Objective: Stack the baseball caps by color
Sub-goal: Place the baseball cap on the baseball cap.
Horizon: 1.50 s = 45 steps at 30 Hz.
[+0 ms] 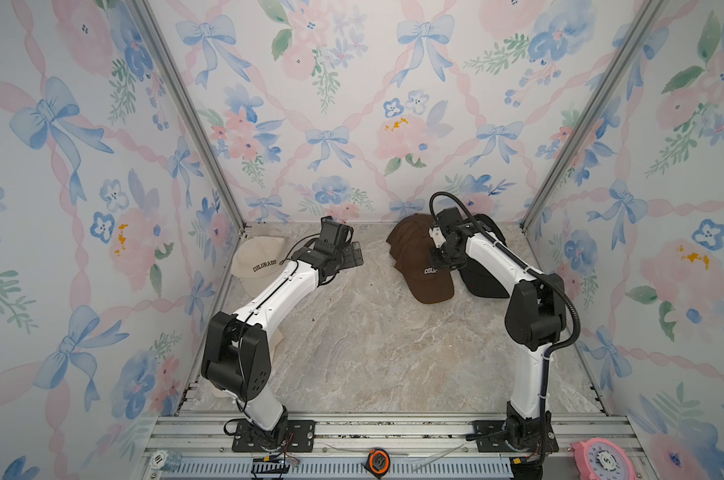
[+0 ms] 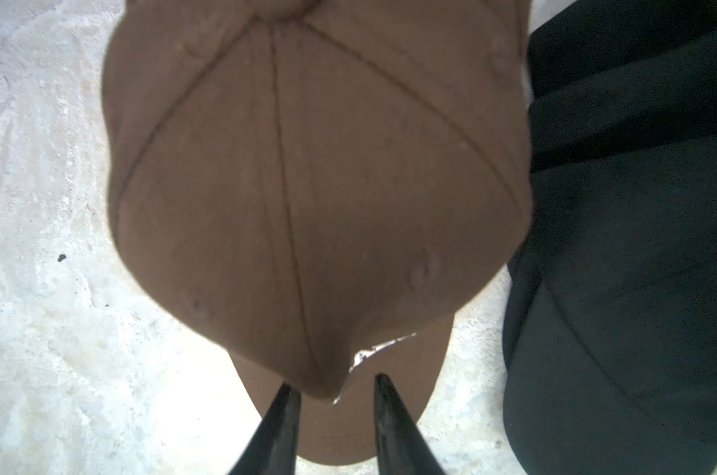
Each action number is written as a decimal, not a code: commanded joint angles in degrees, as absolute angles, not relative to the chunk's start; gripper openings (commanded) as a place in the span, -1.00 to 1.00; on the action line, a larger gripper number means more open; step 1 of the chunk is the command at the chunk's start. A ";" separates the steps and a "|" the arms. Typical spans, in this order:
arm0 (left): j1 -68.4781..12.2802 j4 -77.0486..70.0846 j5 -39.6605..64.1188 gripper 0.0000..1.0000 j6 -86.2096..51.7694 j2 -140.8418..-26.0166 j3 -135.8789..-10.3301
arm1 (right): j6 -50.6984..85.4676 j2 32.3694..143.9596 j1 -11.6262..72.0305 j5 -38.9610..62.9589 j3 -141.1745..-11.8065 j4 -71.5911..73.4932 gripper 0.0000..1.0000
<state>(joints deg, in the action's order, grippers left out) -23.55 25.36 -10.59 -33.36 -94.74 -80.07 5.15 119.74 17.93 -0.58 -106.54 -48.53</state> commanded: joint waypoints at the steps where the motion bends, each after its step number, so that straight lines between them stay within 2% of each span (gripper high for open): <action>1: -22.86 25.22 -9.82 0.96 -32.27 -95.80 -81.62 | 5.36 120.66 17.31 -0.33 -108.02 -48.86 -0.22; 8: -22.18 25.22 -9.84 0.96 -31.90 -95.41 -81.57 | 6.18 118.33 17.31 0.13 -108.45 -50.15 0.03; 14: -21.66 25.15 -9.99 0.96 -31.73 -94.28 -80.73 | 7.60 113.45 17.31 0.97 -110.63 -52.60 0.32; 20: -21.19 25.18 -10.79 0.96 -31.76 -91.39 -78.68 | 7.90 107.90 17.32 1.23 -114.53 -55.71 0.77; 22: -21.19 25.15 -11.03 0.96 -31.95 -89.92 -77.56 | 8.15 106.37 17.31 1.74 -115.85 -57.10 0.85; 23: -21.20 25.14 -11.01 0.96 -32.22 -89.03 -76.84 | 8.33 105.30 17.31 2.42 -115.95 -57.53 0.98; 24: -21.19 25.12 -10.88 0.96 -32.41 -88.19 -76.02 | 8.82 104.19 17.37 2.71 -115.82 -57.71 0.92; 38: -21.26 24.75 -11.33 0.96 -36.39 -67.10 -56.43 | 16.37 83.94 19.55 1.71 -99.79 -56.51 0.92; 45: -19.58 27.89 -12.72 0.96 -37.48 -54.18 -49.36 | 20.23 78.94 22.96 1.58 -94.22 -54.81 0.92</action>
<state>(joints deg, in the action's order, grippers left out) -20.67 25.76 -11.40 -36.32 -57.17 -50.57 17.37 79.85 21.52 2.13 -95.88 -55.59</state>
